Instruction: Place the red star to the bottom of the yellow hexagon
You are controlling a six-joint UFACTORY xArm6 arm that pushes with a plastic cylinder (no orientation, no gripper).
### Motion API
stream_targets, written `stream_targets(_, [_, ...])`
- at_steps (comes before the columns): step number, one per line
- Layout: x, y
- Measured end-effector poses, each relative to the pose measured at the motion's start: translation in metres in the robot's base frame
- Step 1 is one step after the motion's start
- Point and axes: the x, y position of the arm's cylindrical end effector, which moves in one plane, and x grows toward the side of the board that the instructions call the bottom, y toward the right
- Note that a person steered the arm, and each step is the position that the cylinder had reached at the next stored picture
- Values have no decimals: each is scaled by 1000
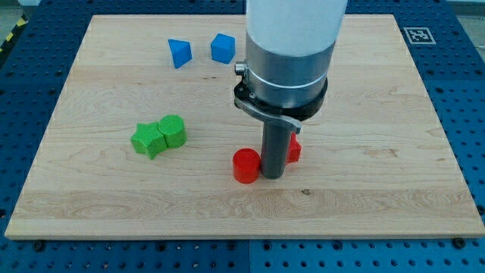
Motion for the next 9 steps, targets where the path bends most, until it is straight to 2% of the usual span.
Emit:
stream_targets(2, [-12,3])
stream_targets(4, [-11,63])
stream_targets(5, [-11,68])
stream_targets(7, [-18,34])
stream_targets(9, [-38,33])
